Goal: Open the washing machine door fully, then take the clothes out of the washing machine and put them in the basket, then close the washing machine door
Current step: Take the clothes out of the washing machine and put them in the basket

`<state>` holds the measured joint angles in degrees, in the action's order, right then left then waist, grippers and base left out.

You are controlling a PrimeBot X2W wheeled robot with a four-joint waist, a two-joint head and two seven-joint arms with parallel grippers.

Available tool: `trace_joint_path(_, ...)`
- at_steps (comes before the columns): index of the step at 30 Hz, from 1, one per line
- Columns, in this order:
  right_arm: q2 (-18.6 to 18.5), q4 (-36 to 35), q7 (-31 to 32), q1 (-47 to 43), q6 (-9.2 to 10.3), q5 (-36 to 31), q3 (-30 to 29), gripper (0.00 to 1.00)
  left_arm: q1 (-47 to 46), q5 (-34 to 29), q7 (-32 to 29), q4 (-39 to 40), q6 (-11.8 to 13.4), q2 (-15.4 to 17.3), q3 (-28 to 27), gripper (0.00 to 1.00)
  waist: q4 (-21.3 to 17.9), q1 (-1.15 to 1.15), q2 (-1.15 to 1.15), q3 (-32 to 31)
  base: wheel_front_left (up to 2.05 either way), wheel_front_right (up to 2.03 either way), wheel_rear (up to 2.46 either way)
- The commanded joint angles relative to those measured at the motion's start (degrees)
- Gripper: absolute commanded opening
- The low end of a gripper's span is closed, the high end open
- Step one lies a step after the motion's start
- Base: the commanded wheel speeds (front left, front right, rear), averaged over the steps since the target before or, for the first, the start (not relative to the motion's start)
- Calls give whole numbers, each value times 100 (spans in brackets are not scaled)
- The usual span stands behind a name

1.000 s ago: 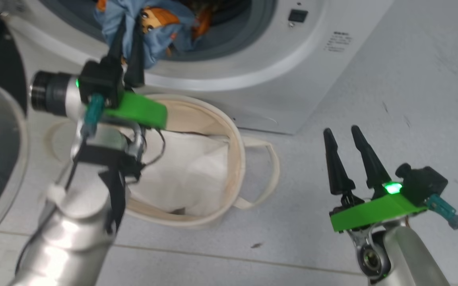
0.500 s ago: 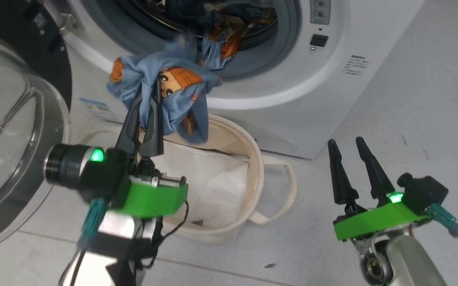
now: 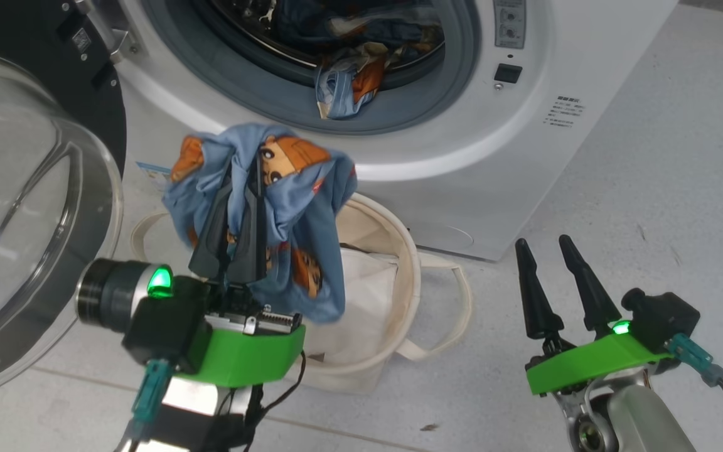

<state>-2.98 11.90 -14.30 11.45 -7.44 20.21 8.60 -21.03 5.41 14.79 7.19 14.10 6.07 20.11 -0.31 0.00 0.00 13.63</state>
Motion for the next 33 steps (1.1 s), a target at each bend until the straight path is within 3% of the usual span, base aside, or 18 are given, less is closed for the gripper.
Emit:
trace_joint_path(1, 11, -147, -70, 5, -5, -47, 146, 100, -53, 22, 20, 64, -5, 81, -183, 0, -20, 0, 0, 15, 0, 0, 0)
trace_joint_path(8, 11, -173, -70, 36, -5, -54, 127, 100, -95, 19, 20, -788, -78, 111, -177, 0, -90, 0, 0, 189, 0, 0, 0)
trace_joint_path(14, 11, -240, -70, 155, -5, -74, 122, 100, -363, -77, 20, -2094, -73, 60, -144, 0, -163, 0, 0, 504, 0, 0, 0)
trace_joint_path(23, 11, -358, -70, 448, -5, -177, 37, 100, -1259, -73, 20, -3951, -583, -34, -99, 0, -306, 0, 0, 1211, 0, 0, 0)
trace_joint_path(33, 11, -527, -70, 693, -5, -25, -8, 100, -1981, -149, 20, -5057, -780, -181, -12, 0, -618, 0, 0, 1939, 0, 0, 0)
